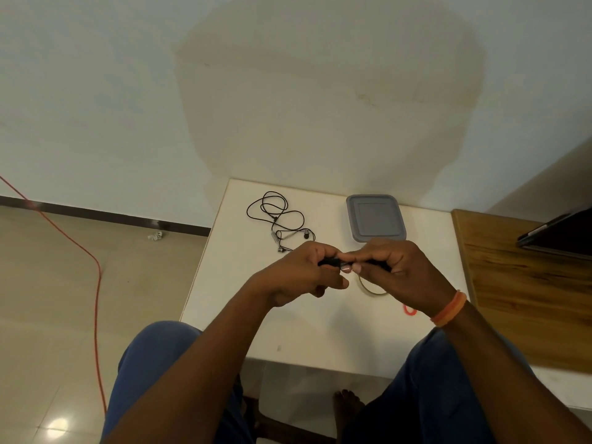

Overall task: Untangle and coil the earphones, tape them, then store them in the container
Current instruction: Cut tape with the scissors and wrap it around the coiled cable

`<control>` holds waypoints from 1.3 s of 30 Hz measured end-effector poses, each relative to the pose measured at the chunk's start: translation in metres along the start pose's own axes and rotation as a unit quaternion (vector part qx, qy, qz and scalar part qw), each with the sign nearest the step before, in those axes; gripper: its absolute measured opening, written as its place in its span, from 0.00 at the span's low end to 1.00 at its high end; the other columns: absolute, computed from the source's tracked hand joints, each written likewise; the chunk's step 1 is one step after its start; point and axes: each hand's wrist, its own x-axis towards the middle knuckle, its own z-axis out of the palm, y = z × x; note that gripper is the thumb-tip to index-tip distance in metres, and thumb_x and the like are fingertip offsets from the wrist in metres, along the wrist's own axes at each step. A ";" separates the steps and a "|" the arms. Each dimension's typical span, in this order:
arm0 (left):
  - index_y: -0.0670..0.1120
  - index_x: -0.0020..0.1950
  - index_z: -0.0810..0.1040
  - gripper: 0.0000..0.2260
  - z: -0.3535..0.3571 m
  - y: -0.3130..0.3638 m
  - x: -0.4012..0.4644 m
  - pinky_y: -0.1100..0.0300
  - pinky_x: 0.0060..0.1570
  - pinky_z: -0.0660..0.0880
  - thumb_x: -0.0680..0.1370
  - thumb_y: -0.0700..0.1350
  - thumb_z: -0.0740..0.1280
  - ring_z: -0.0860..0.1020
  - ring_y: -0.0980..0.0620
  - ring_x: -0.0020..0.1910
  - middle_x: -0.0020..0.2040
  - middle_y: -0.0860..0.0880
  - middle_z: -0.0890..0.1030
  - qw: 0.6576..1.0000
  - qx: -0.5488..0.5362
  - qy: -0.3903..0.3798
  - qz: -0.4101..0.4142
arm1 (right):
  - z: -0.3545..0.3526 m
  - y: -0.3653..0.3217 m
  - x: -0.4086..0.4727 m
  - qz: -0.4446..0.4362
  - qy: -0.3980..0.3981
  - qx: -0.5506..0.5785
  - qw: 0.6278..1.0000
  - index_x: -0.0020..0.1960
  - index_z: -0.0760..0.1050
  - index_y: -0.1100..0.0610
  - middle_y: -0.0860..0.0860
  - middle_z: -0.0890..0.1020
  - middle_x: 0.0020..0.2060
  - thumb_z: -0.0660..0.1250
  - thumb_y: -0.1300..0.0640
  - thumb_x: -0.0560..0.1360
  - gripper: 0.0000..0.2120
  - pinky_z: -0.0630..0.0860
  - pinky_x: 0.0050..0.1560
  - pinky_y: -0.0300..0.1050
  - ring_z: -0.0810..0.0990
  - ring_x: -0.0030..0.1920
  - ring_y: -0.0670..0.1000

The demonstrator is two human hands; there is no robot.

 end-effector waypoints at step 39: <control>0.41 0.53 0.78 0.07 -0.010 0.003 -0.002 0.63 0.31 0.67 0.79 0.44 0.68 0.67 0.55 0.31 0.35 0.50 0.69 0.993 0.094 0.000 0.067 | 0.020 0.007 0.008 -0.072 0.128 -0.041 0.988 0.50 0.83 0.58 0.43 0.81 0.40 0.68 0.55 0.75 0.09 0.75 0.44 0.29 0.79 0.42 0.39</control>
